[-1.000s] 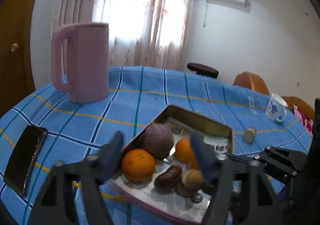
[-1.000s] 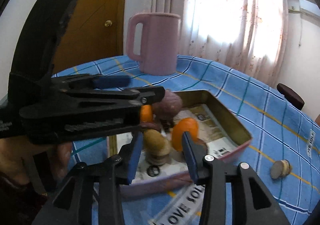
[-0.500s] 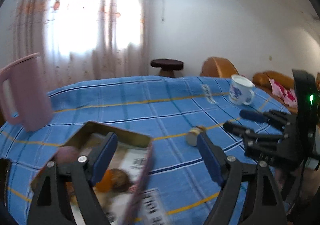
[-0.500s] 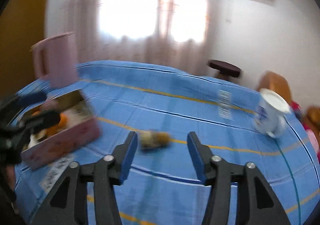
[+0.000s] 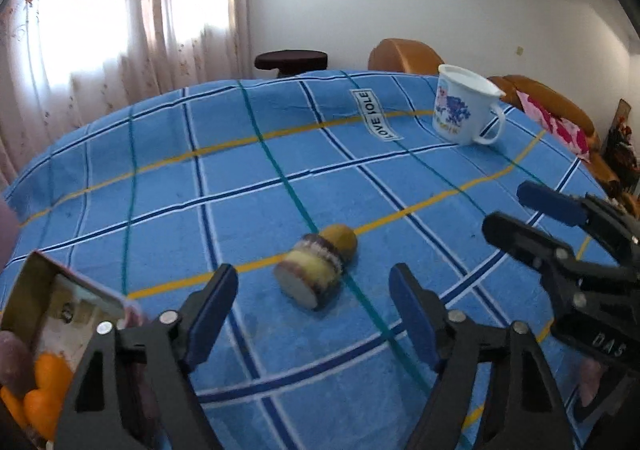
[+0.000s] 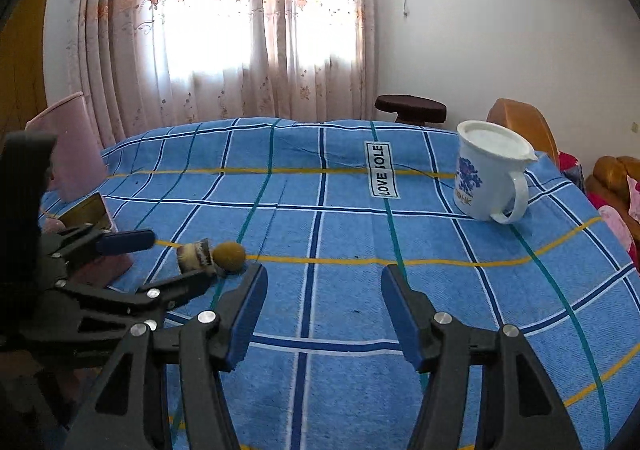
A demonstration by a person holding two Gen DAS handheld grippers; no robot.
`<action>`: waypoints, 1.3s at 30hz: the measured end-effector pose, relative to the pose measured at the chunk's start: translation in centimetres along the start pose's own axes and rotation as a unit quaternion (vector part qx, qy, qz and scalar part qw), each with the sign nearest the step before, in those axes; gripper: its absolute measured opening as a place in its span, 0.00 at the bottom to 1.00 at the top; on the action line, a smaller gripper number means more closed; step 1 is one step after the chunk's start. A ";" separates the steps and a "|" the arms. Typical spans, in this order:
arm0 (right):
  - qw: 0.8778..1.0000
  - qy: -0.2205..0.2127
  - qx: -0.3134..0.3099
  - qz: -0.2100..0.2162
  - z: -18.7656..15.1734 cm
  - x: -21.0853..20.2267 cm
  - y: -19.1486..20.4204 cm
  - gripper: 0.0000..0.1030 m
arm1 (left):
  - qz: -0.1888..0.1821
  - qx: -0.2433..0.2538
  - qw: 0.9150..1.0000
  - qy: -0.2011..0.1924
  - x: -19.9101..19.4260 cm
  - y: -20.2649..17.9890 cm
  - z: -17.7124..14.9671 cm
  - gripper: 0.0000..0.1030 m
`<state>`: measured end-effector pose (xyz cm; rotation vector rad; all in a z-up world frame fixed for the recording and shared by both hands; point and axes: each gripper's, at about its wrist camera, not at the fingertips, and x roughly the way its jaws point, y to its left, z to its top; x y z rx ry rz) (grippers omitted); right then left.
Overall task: Organize fruits
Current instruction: 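Move both open tools back over the remaining fruits on the table, then grasp the small yellow fruit with the right tool while the left grasps the beige cylindrical piece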
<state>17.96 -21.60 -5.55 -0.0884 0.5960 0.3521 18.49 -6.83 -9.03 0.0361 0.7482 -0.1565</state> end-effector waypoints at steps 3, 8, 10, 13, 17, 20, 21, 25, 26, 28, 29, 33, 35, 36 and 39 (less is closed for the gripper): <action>1.000 0.004 -0.002 0.001 0.2 0.4 0.1 0.59 | -0.008 0.010 1.000 0.020 1.1 -0.3 0.4 0.62; 1.000 0.007 -0.007 0.003 0.6 0.7 0.7 0.59 | -0.032 -0.024 0.998 0.044 2.1 1.4 0.5 0.42; 1.000 0.009 -0.006 0.005 0.9 0.9 1.1 0.59 | -0.038 -0.030 0.998 0.037 1.7 1.9 0.4 0.42; 1.000 0.015 -0.002 0.019 1.5 1.5 1.8 0.59 | -0.033 -0.030 0.999 0.028 1.0 2.7 0.2 0.42; 0.999 0.028 -0.004 0.026 2.3 2.8 3.2 0.59 | -0.032 -0.026 0.999 0.017 0.3 3.5 0.1 0.42; 0.999 0.037 0.004 0.034 2.8 4.0 4.1 0.59 | -0.035 -0.027 0.999 0.010 -0.1 4.0 0.0 0.42; 0.999 0.042 0.004 0.033 2.8 4.6 4.5 0.59 | -0.034 -0.030 0.999 0.010 -0.1 4.4 0.0 0.42; 0.998 0.053 0.012 0.031 2.9 5.9 5.1 0.59 | -0.043 -0.054 0.997 0.016 0.1 5.9 -0.1 0.42; 0.998 0.056 0.016 0.031 2.8 6.2 5.0 0.59 | -0.044 -0.057 0.997 0.011 -0.1 6.2 -0.2 0.42; 0.997 0.064 0.029 0.038 2.6 6.7 4.8 0.59 | -0.041 -0.058 0.997 0.007 -0.5 6.5 -0.4 0.42; 0.996 0.070 0.031 0.037 2.5 7.0 4.7 0.58 | -0.039 -0.061 0.997 0.004 -0.6 6.7 -0.4 0.42; 0.995 0.084 0.022 0.051 2.5 7.7 5.3 0.54 | -0.038 -0.076 0.996 -0.001 -0.8 7.3 -0.5 0.42; 0.993 0.106 0.008 0.060 2.4 8.5 6.1 0.53 | -0.040 -0.077 0.996 -0.003 -0.8 7.3 -0.5 0.42; 0.991 0.117 0.007 0.069 2.4 9.0 6.2 0.50 | -0.039 -0.077 0.996 -0.004 -0.8 7.3 -0.5 0.42; 0.989 0.123 0.011 0.079 2.3 9.3 6.2 0.31 | -0.039 -0.079 0.996 -0.008 -0.9 7.4 -0.6 0.42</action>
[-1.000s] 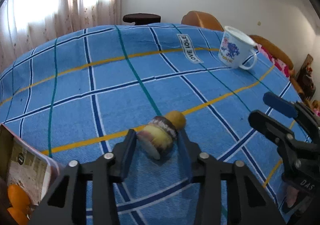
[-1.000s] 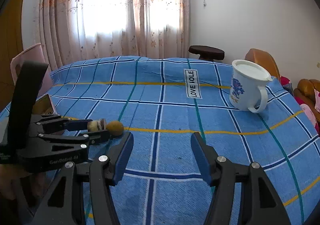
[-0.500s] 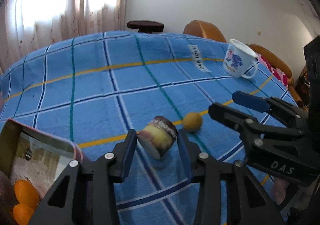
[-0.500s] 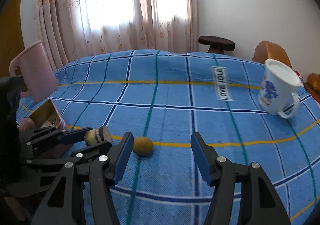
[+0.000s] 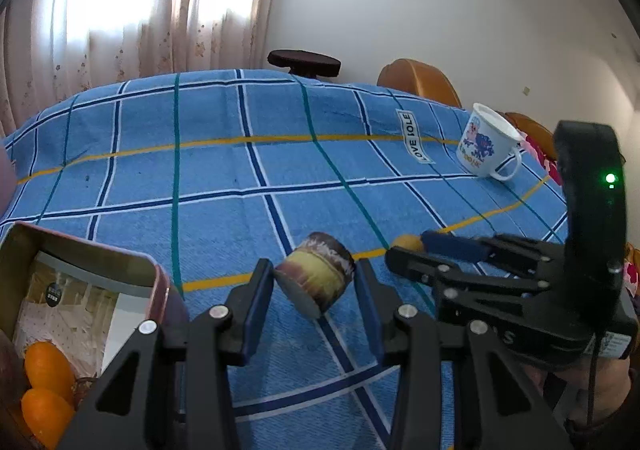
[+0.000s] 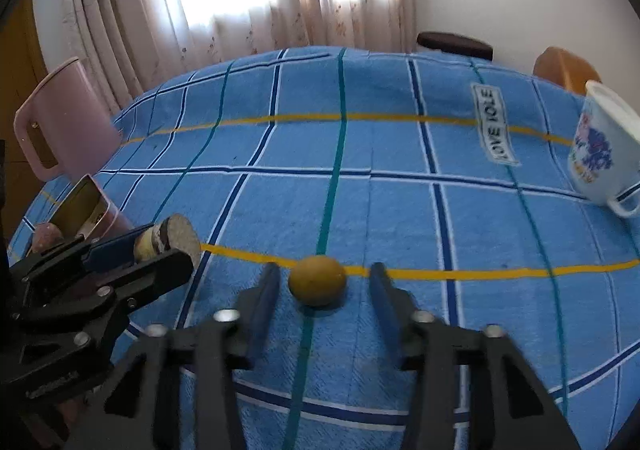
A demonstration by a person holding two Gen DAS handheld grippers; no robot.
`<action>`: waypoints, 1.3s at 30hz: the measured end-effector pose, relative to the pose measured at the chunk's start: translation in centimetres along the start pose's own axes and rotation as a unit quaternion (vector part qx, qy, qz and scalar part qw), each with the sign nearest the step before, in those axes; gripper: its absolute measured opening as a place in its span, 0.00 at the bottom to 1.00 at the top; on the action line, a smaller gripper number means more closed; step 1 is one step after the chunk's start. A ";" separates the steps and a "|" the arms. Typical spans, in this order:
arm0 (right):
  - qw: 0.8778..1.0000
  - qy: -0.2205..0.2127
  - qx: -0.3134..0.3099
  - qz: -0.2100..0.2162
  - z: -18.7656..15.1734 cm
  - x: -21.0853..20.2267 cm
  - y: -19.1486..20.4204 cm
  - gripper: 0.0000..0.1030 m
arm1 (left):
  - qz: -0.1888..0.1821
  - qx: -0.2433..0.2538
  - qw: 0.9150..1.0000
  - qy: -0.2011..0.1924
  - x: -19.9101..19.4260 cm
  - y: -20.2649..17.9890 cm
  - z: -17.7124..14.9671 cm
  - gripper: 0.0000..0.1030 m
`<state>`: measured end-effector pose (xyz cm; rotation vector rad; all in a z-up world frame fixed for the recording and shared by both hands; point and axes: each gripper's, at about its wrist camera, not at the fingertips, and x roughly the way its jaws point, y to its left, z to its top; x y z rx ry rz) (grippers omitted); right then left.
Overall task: Organize fruits
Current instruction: 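Grasp the small yellow fruit with the right tool while the left grasps the beige cylindrical piece, then lift and hold both grasped items above the table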
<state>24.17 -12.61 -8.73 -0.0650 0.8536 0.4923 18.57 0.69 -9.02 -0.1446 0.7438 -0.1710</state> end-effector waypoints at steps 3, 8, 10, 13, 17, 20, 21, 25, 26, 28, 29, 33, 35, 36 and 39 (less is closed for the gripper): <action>1.000 -0.006 -0.003 0.001 -0.1 -0.3 0.1 0.31 | 0.006 0.003 1.000 -0.004 -0.1 -0.2 0.0 0.42; 0.999 -0.036 -0.008 0.003 -0.5 -1.5 0.4 0.31 | 0.014 0.007 1.000 -0.023 -0.9 -0.3 -0.2 0.42; 0.999 -0.045 -0.006 0.005 -0.5 -2.0 0.4 0.31 | 0.021 0.011 0.999 -0.034 -1.3 -0.4 -0.2 0.42; 0.998 -0.058 -0.006 0.007 -0.6 -2.6 0.5 0.31 | 0.029 0.021 0.998 -0.049 -1.8 -0.8 -0.3 0.42; 0.997 -0.081 -0.014 0.008 -0.9 -3.6 0.8 0.31 | 0.037 0.031 0.996 -0.069 -2.5 -1.0 -0.4 0.42; 0.995 -0.100 -0.022 0.004 -1.0 -4.2 1.2 0.31 | 0.041 0.033 0.995 -0.083 -3.0 -1.1 -0.5 0.42; 0.994 -0.105 -0.025 0.002 -1.0 -4.4 1.3 0.31 | 0.043 0.035 0.995 -0.087 -3.1 -1.1 -0.5 0.42; 0.992 -0.122 -0.032 -0.003 -1.2 -5.0 1.6 0.31 | 0.050 0.043 0.993 -0.101 -3.6 -1.5 -0.7 0.42; 0.992 -0.124 -0.032 -0.003 -1.3 -5.1 1.6 0.31 | 0.052 0.045 0.992 -0.104 -3.8 -1.6 -0.8 0.42; 0.991 -0.130 -0.033 -0.005 -1.4 -5.3 1.7 0.31 | 0.055 0.051 0.991 -0.111 -4.0 -1.8 -0.9 0.42; 0.991 -0.133 -0.034 -0.006 -1.4 -5.4 1.7 0.31 | 0.057 0.054 0.990 -0.113 -4.1 -1.9 -1.0 0.42; 0.988 -0.148 -0.038 -0.008 -1.7 -5.9 1.8 0.31 | 0.062 0.057 0.989 -0.123 -4.6 -2.1 -1.1 0.42; 0.987 -0.157 -0.040 -0.010 -1.8 -6.2 1.9 0.31 | 0.062 0.058 0.988 -0.126 -4.6 -2.2 -1.2 0.42; 0.986 -0.160 -0.041 -0.011 -1.9 -6.3 1.9 0.31 | 0.062 0.059 0.988 -0.128 -4.7 -2.2 -1.2 0.42; 0.984 -0.172 -0.044 -0.014 -2.1 -6.8 2.1 0.31 | 0.063 0.060 0.987 -0.133 -4.9 -2.3 -1.4 0.42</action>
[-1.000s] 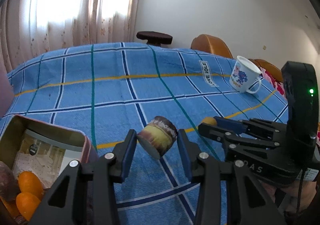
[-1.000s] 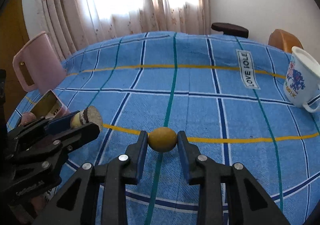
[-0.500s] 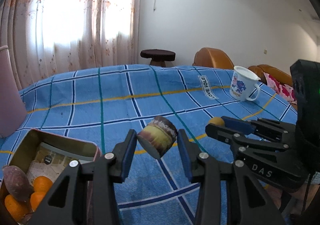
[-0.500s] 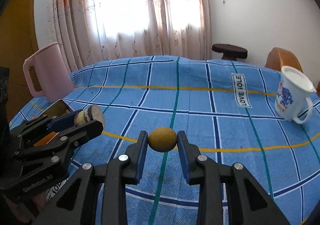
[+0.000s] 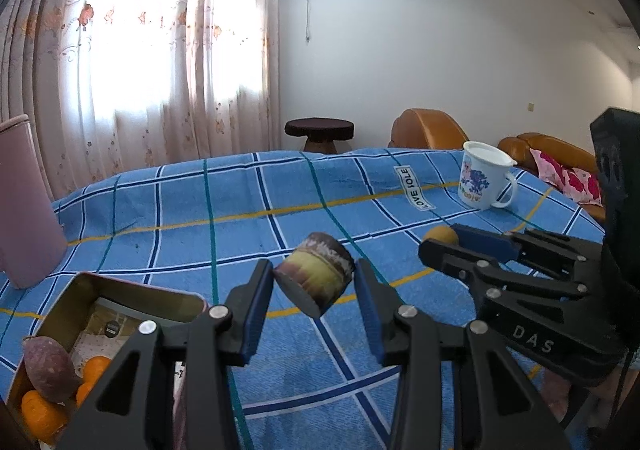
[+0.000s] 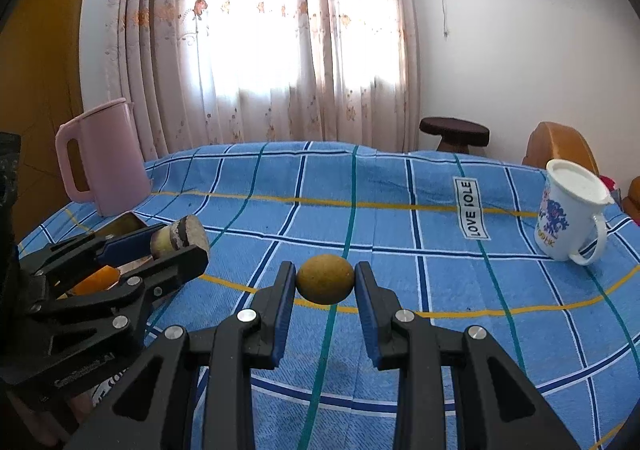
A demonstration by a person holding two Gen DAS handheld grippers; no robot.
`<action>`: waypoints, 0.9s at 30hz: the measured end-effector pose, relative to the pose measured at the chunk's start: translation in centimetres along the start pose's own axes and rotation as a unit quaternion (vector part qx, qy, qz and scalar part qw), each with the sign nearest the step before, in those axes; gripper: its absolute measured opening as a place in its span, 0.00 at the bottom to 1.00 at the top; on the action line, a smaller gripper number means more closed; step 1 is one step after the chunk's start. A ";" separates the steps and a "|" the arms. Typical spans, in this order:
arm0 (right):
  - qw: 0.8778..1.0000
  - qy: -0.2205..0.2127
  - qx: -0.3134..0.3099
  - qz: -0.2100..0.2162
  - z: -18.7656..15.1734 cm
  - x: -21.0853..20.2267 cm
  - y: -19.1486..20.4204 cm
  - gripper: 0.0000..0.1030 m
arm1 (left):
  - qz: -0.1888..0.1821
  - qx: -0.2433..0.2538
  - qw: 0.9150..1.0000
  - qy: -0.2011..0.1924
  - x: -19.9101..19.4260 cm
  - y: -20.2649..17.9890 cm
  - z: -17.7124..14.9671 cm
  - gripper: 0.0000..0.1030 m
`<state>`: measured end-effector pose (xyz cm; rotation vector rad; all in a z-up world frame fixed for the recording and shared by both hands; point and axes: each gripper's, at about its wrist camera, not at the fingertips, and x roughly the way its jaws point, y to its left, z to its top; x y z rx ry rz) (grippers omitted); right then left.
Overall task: Organize fruits
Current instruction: 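Lift and hold both grasped items above the table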
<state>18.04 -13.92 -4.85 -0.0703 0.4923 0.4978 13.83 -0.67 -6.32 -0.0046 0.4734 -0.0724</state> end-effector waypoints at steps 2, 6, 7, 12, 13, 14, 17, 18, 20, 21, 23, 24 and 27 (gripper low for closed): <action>1.000 -0.005 -0.002 -0.001 0.0 -0.2 0.1 0.31 | 0.002 0.001 1.000 -0.004 -0.2 0.0 0.0 0.42; 1.000 -0.017 -0.005 -0.004 -0.1 -0.8 0.3 0.31 | 0.003 0.002 1.000 -0.012 -0.6 0.0 0.0 0.42; 1.000 -0.021 -0.006 -0.004 -0.1 -1.0 0.3 0.31 | 0.004 0.003 1.000 -0.014 -0.7 0.0 0.0 0.42; 0.999 -0.035 -0.012 -0.008 -0.2 -1.5 0.6 0.31 | 0.007 0.003 1.000 -0.026 -1.1 -0.1 -0.2 0.42; 0.999 -0.038 -0.013 -0.009 -0.2 -1.6 0.7 0.31 | 0.008 0.003 1.000 -0.028 -1.2 0.0 -0.2 0.42; 0.999 -0.041 -0.013 -0.009 -0.2 -1.8 0.7 0.31 | 0.009 0.003 1.000 -0.030 -1.3 -0.1 -0.2 0.42; 0.999 -0.047 -0.015 -0.010 -0.3 -2.0 0.7 0.31 | 0.010 0.004 0.999 -0.036 -1.5 -0.1 -0.2 0.42; 0.999 -0.049 -0.016 -0.010 -0.3 -2.1 0.7 0.31 | 0.011 0.005 0.999 -0.038 -1.6 -0.2 -0.1 0.42; 0.998 -0.054 -0.017 -0.010 -0.3 -2.4 0.7 0.31 | 0.013 0.006 0.999 -0.042 -1.7 -0.2 -0.2 0.42; 0.998 -0.056 -0.017 -0.010 -0.3 -2.5 0.7 0.31 | 0.013 0.006 0.999 -0.044 -1.8 -0.3 -0.2 0.42; 0.998 -0.060 -0.018 -0.011 -0.4 -2.6 0.7 0.31 | 0.015 0.007 0.999 -0.047 -1.9 -0.3 -0.2 0.42; 0.998 -0.063 -0.019 -0.011 -0.4 -2.7 0.7 0.31 | 0.015 0.007 0.999 -0.048 -2.0 -0.3 -0.2 0.42; 0.997 -0.068 -0.020 -0.012 -0.5 -3.0 0.8 0.31 | 0.015 0.007 0.999 -0.051 -2.2 -0.3 -0.3 0.42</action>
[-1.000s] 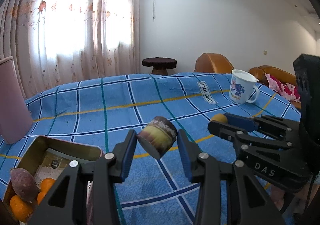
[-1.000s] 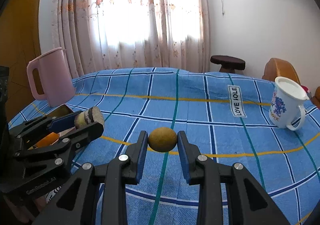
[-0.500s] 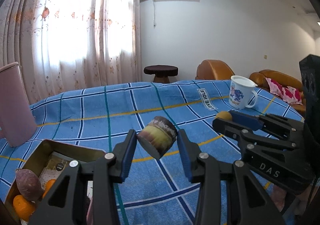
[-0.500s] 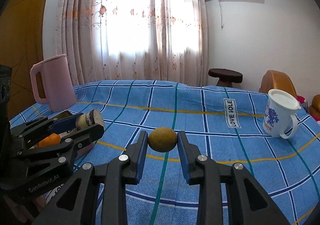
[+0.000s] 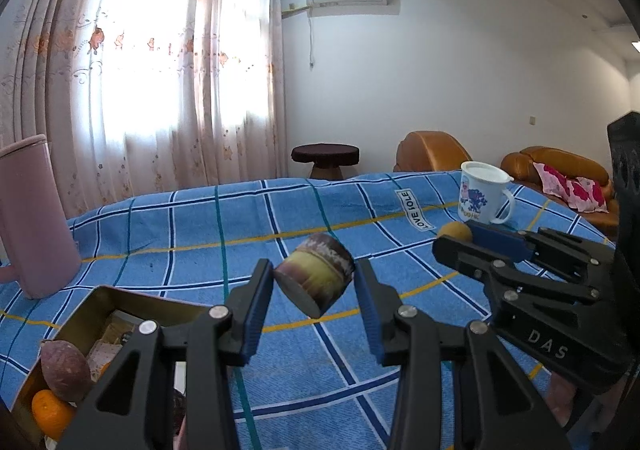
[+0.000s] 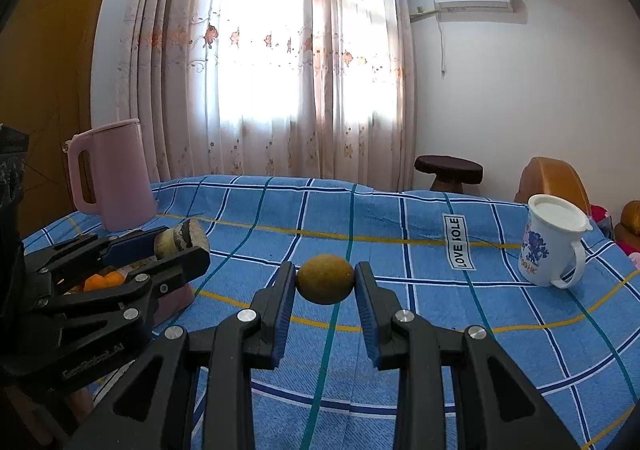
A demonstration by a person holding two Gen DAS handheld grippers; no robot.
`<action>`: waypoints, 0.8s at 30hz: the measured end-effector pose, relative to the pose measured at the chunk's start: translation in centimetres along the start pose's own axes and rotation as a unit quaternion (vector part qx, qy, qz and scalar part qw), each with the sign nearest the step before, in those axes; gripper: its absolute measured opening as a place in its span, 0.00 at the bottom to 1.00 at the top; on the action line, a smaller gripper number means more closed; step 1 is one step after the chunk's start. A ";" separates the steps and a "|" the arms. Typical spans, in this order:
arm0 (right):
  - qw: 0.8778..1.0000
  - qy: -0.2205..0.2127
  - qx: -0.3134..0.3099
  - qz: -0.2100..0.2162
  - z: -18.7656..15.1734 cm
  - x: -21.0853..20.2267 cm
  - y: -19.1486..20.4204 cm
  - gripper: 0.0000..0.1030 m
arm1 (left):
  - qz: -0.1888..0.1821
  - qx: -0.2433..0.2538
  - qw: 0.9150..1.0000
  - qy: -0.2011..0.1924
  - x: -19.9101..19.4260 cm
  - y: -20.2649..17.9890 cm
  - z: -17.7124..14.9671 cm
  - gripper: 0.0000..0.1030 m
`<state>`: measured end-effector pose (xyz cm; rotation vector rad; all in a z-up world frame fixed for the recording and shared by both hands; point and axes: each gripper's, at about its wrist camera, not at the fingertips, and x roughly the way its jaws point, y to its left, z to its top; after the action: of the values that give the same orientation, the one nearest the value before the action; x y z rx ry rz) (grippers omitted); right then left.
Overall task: Organize fruits
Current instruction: 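Lift and hold both grasped items above the table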
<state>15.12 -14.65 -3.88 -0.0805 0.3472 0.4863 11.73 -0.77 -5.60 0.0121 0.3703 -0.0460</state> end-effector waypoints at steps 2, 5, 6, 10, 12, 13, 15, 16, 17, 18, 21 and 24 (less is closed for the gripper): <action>1.000 -0.003 -0.002 0.000 0.0 -0.2 0.1 0.31 | 0.000 0.000 1.000 -0.001 -0.1 0.0 0.0 0.42; 1.000 -0.008 -0.005 0.000 -0.2 -0.6 0.3 0.31 | 0.000 0.001 1.000 -0.002 -0.2 0.0 0.0 0.42; 1.000 -0.009 -0.006 -0.001 -0.2 -0.6 0.3 0.31 | 0.000 0.002 1.000 -0.003 -0.2 0.0 0.0 0.42; 1.000 -0.013 -0.006 -0.001 -0.3 -0.8 0.3 0.31 | -0.002 0.004 1.000 -0.005 -0.5 -0.2 -0.1 0.42; 1.000 -0.013 -0.005 0.000 -0.3 -1.0 0.3 0.31 | -0.004 0.007 1.000 -0.005 -0.8 -0.4 -0.1 0.42; 1.000 -0.014 -0.006 0.000 -0.4 -1.1 0.4 0.31 | -0.006 0.008 1.000 -0.003 -0.8 -0.4 -0.1 0.42; 1.000 -0.013 -0.008 0.001 -0.4 -1.2 0.7 0.31 | -0.011 0.005 1.000 -0.002 -1.0 -0.5 -0.2 0.42; 1.000 -0.012 -0.009 0.002 -0.4 -1.3 0.8 0.31 | -0.012 0.004 1.000 0.000 -1.2 -0.4 -0.3 0.42; 1.000 -0.011 -0.011 0.004 -0.5 -1.3 1.0 0.31 | -0.014 0.002 1.000 0.001 -1.2 -0.4 -0.3 0.42; 1.000 -0.009 -0.011 0.005 -0.5 -1.4 1.1 0.31 | -0.016 0.000 1.000 0.002 -1.4 -0.2 -0.3 0.42; 1.000 0.000 -0.009 0.012 -0.6 -1.4 1.4 0.31 | -0.018 -0.004 1.000 0.007 -1.8 -0.1 -0.6 0.42; 1.000 0.005 -0.012 0.018 -0.7 -1.5 1.9 0.31 | -0.020 -0.009 1.000 0.008 -2.3 0.2 -0.7 0.42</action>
<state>12.74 -13.77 -3.98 -0.0996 0.3532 0.5251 9.36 -0.50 -5.46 -0.0136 0.3863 -0.0825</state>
